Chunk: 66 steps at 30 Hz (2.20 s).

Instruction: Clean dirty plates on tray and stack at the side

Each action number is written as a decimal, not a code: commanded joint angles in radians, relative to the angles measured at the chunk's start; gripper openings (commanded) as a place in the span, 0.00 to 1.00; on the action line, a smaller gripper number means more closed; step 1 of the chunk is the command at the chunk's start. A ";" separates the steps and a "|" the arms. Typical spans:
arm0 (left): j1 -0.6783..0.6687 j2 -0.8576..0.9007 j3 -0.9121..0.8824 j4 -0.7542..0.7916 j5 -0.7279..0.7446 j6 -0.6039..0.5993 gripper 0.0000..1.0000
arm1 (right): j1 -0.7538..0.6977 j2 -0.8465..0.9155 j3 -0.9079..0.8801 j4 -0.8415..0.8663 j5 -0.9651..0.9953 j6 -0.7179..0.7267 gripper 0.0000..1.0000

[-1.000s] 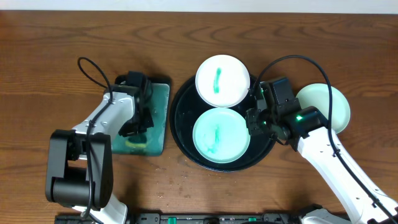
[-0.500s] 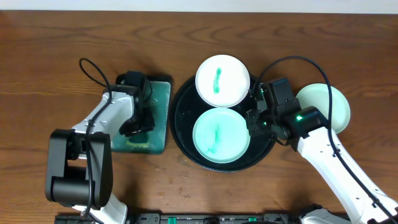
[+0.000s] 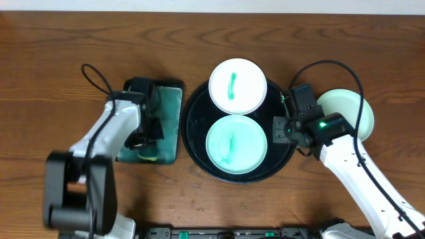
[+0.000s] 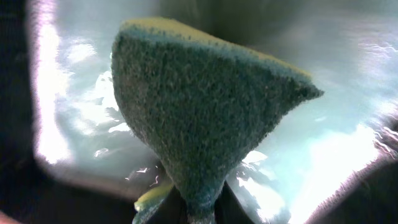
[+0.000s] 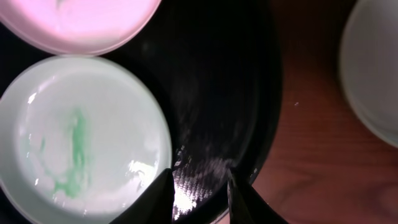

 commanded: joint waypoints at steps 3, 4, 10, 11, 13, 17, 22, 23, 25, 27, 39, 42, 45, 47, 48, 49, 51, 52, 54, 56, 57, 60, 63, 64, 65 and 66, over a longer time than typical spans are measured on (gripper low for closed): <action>0.002 -0.243 0.066 -0.030 0.007 0.025 0.07 | -0.036 0.043 0.006 0.036 -0.102 -0.134 0.34; 0.002 -0.272 0.066 -0.036 0.007 0.025 0.07 | -0.040 0.055 0.006 0.036 -0.102 -0.134 0.35; 0.002 -0.388 0.066 -0.065 0.007 0.028 0.07 | -0.084 0.172 0.006 0.075 -0.171 -0.160 0.54; 0.002 -0.390 0.066 -0.071 0.009 0.028 0.07 | -0.095 0.198 0.006 0.086 -0.208 -0.179 0.55; 0.002 -0.387 0.066 -0.078 0.015 0.028 0.07 | -0.114 0.248 0.006 0.098 -0.280 -0.214 0.54; 0.002 -0.384 0.066 -0.087 0.015 0.027 0.07 | -0.138 0.348 0.006 0.111 -0.418 -0.292 0.43; 0.002 -0.384 0.066 -0.084 0.058 0.028 0.08 | -0.122 0.434 0.006 0.131 -0.490 -0.330 0.27; 0.002 -0.384 0.066 -0.082 0.077 0.028 0.07 | -0.116 0.446 0.006 0.138 -0.490 -0.330 0.24; 0.002 -0.383 0.066 -0.076 0.117 0.027 0.07 | -0.104 0.467 0.006 0.151 -0.489 -0.325 0.16; 0.002 -0.381 0.066 -0.069 0.162 0.027 0.07 | -0.092 0.476 0.006 0.160 -0.484 -0.320 0.09; -0.245 -0.270 0.019 0.162 0.373 -0.054 0.07 | -0.053 0.474 0.006 0.140 -0.369 -0.224 0.01; -0.360 -0.167 0.019 0.245 0.373 -0.102 0.07 | -0.048 0.474 0.006 0.140 -0.369 -0.224 0.01; -0.448 -0.052 0.019 0.331 0.373 -0.140 0.07 | -0.047 0.474 0.006 0.140 -0.369 -0.224 0.01; -0.484 0.017 0.019 0.373 0.373 -0.162 0.07 | -0.047 0.474 0.006 0.140 -0.367 -0.224 0.01; -0.496 0.048 0.019 0.390 0.373 -0.172 0.07 | -0.047 0.474 0.006 0.140 -0.367 -0.224 0.01; -0.504 0.076 0.019 0.404 0.373 -0.180 0.07 | -0.047 0.474 0.006 0.140 -0.367 -0.224 0.01; -0.510 0.126 0.019 0.422 0.356 -0.180 0.07 | -0.047 0.474 0.006 0.140 -0.367 -0.224 0.01; -0.510 0.149 0.019 0.417 0.312 -0.180 0.07 | -0.047 0.474 0.006 0.140 -0.367 -0.224 0.01; -0.508 0.175 0.019 0.383 0.186 -0.184 0.07 | -0.047 0.474 0.006 0.139 -0.367 -0.224 0.01; -0.507 0.188 0.019 0.336 0.040 -0.183 0.07 | -0.047 0.474 0.006 0.138 -0.367 -0.224 0.01; -0.506 0.191 0.019 0.308 -0.032 -0.183 0.07 | -0.047 0.474 0.006 0.137 -0.367 -0.224 0.01; -0.500 0.191 0.033 0.241 -0.130 -0.181 0.07 | -0.047 0.474 0.006 0.137 -0.367 -0.224 0.01; -0.492 0.191 0.050 0.219 -0.121 -0.176 0.07 | -0.047 0.474 0.006 0.137 -0.367 -0.224 0.01; -0.492 0.191 0.050 0.232 -0.089 -0.176 0.07 | -0.047 0.474 0.006 0.137 -0.367 -0.224 0.01; -0.492 0.191 0.050 0.250 -0.035 -0.176 0.07 | -0.047 0.474 0.006 0.137 -0.367 -0.224 0.01; -0.493 0.193 0.050 0.278 0.039 -0.176 0.07 | -0.047 0.474 0.006 0.137 -0.367 -0.224 0.01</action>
